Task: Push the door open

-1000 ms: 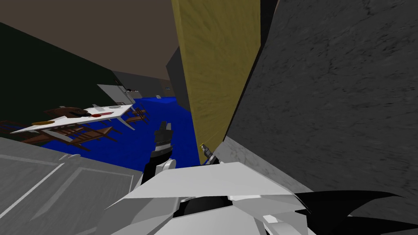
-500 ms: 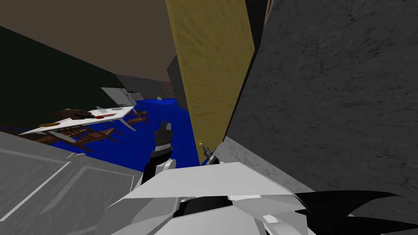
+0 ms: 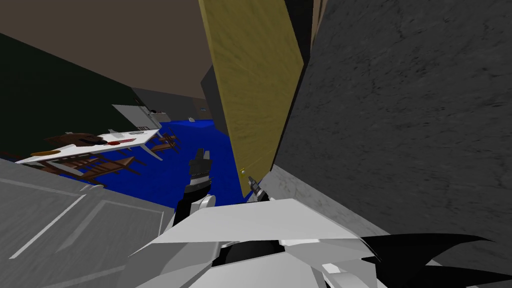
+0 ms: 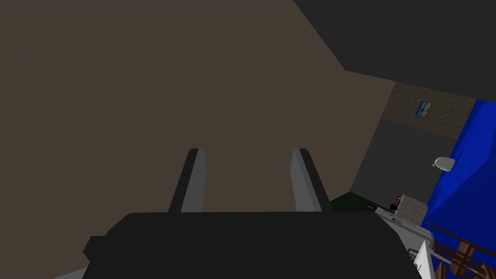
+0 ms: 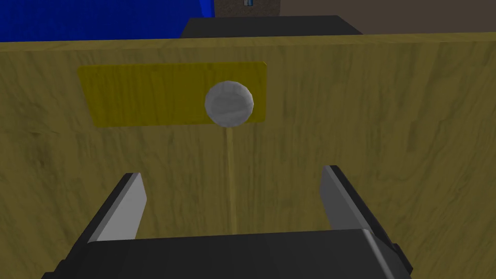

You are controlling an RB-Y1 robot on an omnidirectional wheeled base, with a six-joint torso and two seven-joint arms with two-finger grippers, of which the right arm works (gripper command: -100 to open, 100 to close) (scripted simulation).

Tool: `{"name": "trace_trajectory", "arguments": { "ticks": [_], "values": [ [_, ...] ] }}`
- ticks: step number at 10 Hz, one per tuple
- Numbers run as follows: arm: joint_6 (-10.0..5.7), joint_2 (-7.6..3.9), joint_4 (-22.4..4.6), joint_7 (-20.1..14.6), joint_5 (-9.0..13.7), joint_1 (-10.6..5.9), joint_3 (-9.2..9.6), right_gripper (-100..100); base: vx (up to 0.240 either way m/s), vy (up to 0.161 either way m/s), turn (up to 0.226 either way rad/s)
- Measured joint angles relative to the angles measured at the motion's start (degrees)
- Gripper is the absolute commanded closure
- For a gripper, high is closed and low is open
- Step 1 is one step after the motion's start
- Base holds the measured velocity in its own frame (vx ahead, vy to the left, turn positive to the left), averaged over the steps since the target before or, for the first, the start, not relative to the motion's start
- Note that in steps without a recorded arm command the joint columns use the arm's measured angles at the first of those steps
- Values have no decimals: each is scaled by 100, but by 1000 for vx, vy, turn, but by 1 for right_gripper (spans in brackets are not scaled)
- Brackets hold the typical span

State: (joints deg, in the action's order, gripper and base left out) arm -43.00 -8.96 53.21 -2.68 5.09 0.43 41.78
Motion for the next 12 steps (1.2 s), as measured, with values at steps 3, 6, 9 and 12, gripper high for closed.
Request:
{"name": "trace_trajectory", "arguments": {
  "ticks": [3, 6, 9, 12],
  "values": [
    [10, 11, -17, 9, 7, -1, -40, -100, 49, 52, 21],
    [-29, 66, -91, 31, 4, -25, -86, -100, 154, 111, 24],
    [-63, 121, -164, 56, 1, -47, -138, -100, 155, 124, 25],
    [-79, 130, -179, 64, 0, -44, -153, 100, 6, 9, 4]
  ]
}}
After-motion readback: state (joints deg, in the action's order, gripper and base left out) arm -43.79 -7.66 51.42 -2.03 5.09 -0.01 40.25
